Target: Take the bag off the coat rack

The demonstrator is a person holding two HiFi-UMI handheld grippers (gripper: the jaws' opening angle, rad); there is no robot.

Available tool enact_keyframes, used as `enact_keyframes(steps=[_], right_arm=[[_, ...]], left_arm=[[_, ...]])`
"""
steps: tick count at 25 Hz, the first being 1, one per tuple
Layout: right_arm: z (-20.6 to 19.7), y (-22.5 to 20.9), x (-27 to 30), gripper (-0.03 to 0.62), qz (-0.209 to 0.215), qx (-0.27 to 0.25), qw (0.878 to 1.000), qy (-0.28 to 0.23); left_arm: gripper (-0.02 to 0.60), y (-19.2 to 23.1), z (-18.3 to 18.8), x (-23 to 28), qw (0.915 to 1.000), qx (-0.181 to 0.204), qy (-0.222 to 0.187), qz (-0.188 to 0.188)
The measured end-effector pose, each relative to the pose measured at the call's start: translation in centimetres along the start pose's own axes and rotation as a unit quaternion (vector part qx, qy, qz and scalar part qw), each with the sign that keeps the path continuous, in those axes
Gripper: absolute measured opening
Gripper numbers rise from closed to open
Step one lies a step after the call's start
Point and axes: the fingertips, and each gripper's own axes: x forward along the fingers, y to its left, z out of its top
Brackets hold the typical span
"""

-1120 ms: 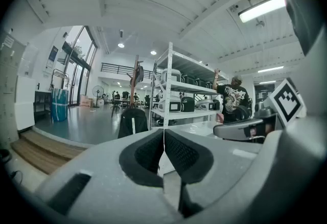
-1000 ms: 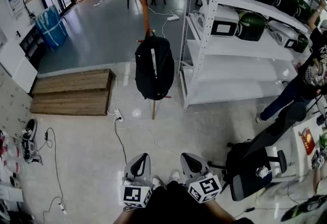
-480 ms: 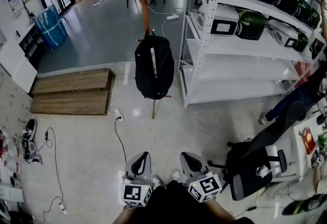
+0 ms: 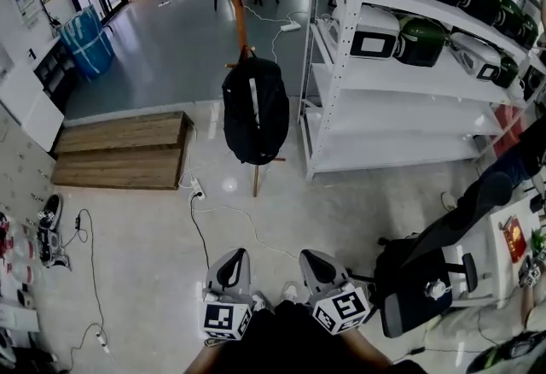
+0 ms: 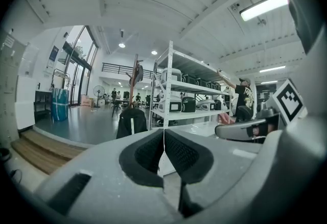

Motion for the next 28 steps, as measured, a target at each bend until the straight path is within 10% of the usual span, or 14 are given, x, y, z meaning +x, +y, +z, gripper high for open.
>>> enact_keyframes(steps=[28], right_arm=[[-0.8, -6.7, 7.3, 0.012, 0.028, -0.001, 0.999, 0.025]], left_arm=[[0.018, 3.4, -2.3, 8.3, 0.9984, -0.02, 0.026, 0.046]])
